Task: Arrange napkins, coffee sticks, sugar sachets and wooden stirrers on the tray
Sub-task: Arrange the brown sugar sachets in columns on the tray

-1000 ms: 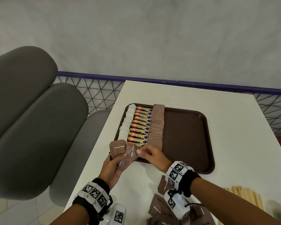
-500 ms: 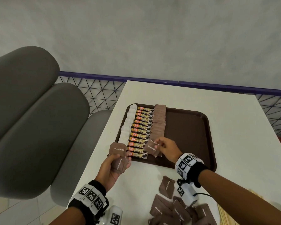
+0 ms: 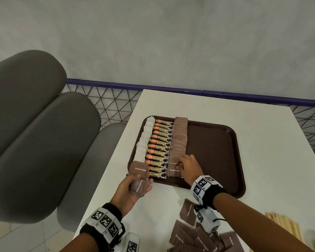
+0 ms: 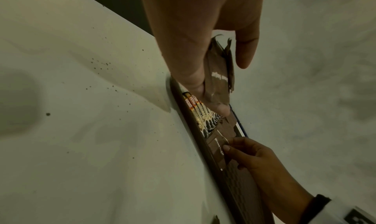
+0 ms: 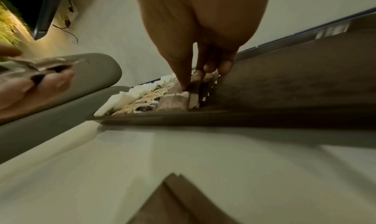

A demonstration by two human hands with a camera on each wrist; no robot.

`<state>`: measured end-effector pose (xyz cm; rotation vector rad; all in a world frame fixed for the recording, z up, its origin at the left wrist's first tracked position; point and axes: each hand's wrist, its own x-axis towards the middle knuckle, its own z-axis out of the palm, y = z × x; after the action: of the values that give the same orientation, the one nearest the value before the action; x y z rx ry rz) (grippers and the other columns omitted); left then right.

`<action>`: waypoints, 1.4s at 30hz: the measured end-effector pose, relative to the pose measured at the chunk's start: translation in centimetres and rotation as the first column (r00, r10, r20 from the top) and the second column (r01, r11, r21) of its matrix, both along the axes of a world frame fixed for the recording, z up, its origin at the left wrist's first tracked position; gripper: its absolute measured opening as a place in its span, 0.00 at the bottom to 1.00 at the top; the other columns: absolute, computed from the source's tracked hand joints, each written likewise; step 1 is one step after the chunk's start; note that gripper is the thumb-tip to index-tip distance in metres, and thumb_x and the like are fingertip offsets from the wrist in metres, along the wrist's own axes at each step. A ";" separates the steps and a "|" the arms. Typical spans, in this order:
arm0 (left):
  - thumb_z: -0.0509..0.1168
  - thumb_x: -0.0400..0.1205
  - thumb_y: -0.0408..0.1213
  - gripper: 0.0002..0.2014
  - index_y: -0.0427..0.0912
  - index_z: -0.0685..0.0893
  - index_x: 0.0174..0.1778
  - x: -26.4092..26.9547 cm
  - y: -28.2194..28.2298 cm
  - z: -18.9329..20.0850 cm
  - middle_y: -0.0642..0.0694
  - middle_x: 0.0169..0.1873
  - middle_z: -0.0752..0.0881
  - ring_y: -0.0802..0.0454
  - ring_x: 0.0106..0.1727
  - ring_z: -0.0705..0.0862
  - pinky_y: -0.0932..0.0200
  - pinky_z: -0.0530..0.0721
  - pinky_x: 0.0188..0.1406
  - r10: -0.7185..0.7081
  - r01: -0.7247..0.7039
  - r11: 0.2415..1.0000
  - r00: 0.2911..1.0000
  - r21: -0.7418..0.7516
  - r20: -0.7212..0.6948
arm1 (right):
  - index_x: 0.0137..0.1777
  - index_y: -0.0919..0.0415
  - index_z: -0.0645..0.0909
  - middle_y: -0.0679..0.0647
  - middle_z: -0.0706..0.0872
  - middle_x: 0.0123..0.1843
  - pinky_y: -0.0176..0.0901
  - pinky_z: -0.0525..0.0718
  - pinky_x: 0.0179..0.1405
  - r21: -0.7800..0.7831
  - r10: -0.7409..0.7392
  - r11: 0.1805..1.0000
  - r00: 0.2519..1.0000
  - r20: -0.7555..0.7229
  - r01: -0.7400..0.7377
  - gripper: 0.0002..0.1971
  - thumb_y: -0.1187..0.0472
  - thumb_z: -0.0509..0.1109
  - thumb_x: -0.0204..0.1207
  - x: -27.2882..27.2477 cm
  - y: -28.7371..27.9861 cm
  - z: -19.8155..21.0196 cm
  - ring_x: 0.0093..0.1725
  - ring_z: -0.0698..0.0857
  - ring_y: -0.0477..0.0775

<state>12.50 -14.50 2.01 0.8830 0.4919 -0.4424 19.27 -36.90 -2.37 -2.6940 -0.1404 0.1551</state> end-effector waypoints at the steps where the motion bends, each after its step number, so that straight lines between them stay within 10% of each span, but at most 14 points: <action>1: 0.61 0.79 0.31 0.17 0.35 0.78 0.64 0.1 0.0 0.1 0.31 0.58 0.84 0.34 0.56 0.86 0.44 0.85 0.55 -0.001 0.001 1.000 1.000 -0.001 -0.001 | 0.61 0.58 0.80 0.52 0.80 0.64 0.43 0.73 0.62 -0.020 0.000 1.000 1.000 0.010 0.000 0.12 0.61 0.62 0.80 -0.1 0.0 -0.1 0.63 0.72 0.54; 7: 0.62 0.80 0.30 0.18 0.36 0.77 0.67 0.2 -0.3 -0.1 0.32 0.59 0.85 0.34 0.54 0.88 0.45 0.88 0.51 0.016 -0.016 1.000 1.000 0.014 0.013 | 0.63 0.58 0.75 0.53 0.76 0.64 0.42 0.73 0.64 -0.091 -0.002 0.996 0.998 0.070 0.008 0.15 0.58 0.65 0.78 -0.6 0.2 0.1 0.64 0.71 0.54; 12: 0.63 0.80 0.28 0.17 0.38 0.77 0.66 0.0 -0.5 0.0 0.35 0.52 0.89 0.35 0.53 0.88 0.48 0.89 0.48 0.003 -0.006 0.998 0.999 0.068 0.041 | 0.59 0.58 0.78 0.52 0.78 0.58 0.39 0.73 0.59 0.165 -0.031 0.986 0.994 0.100 0.014 0.12 0.55 0.65 0.79 -0.8 1.2 0.9 0.60 0.71 0.50; 21: 0.65 0.79 0.30 0.16 0.36 0.80 0.63 -0.8 -1.3 0.5 0.33 0.54 0.88 0.38 0.51 0.88 0.49 0.88 0.49 -0.114 0.103 0.983 0.991 0.150 0.066 | 0.48 0.58 0.80 0.49 0.80 0.42 0.41 0.76 0.49 0.750 0.258 0.661 0.945 -0.203 -0.020 0.02 0.61 0.70 0.76 -2.7 4.7 3.1 0.44 0.78 0.48; 25: 0.68 0.76 0.28 0.13 0.38 0.82 0.56 -0.8 -1.2 0.5 0.35 0.49 0.86 0.40 0.49 0.88 0.49 0.87 0.49 -0.140 0.133 0.986 0.987 0.098 0.074 | 0.41 0.55 0.77 0.50 0.81 0.37 0.34 0.78 0.42 0.785 0.083 0.608 0.974 -0.213 0.120 0.08 0.69 0.70 0.74 -2.0 3.7 3.5 0.38 0.79 0.46; 32: 0.62 0.73 0.24 0.14 0.38 0.79 0.54 -0.7 -0.3 0.1 0.36 0.51 0.83 0.40 0.50 0.87 0.47 0.86 0.52 -0.098 0.095 0.995 0.991 0.039 0.086 | 0.46 0.63 0.79 0.54 0.80 0.39 0.38 0.76 0.44 0.440 -0.101 0.880 0.975 -0.196 0.179 0.05 0.63 0.70 0.75 -0.7 -0.9 2.7 0.41 0.77 0.50; 42: 0.61 0.81 0.26 0.15 0.40 0.78 0.64 -0.7 -0.2 -0.7 0.34 0.58 0.84 0.38 0.58 0.83 0.46 0.90 0.44 -0.036 0.035 0.994 0.999 0.101 0.007 | 0.40 0.51 0.74 0.50 0.77 0.39 0.43 0.78 0.50 0.206 -0.103 0.966 0.967 -0.234 0.153 0.08 0.61 0.71 0.74 -1.9 -0.4 0.5 0.45 0.77 0.52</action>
<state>11.83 -14.71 1.30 0.9919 0.4944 -0.4493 17.41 -37.33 -1.90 -2.4323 0.0815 0.3755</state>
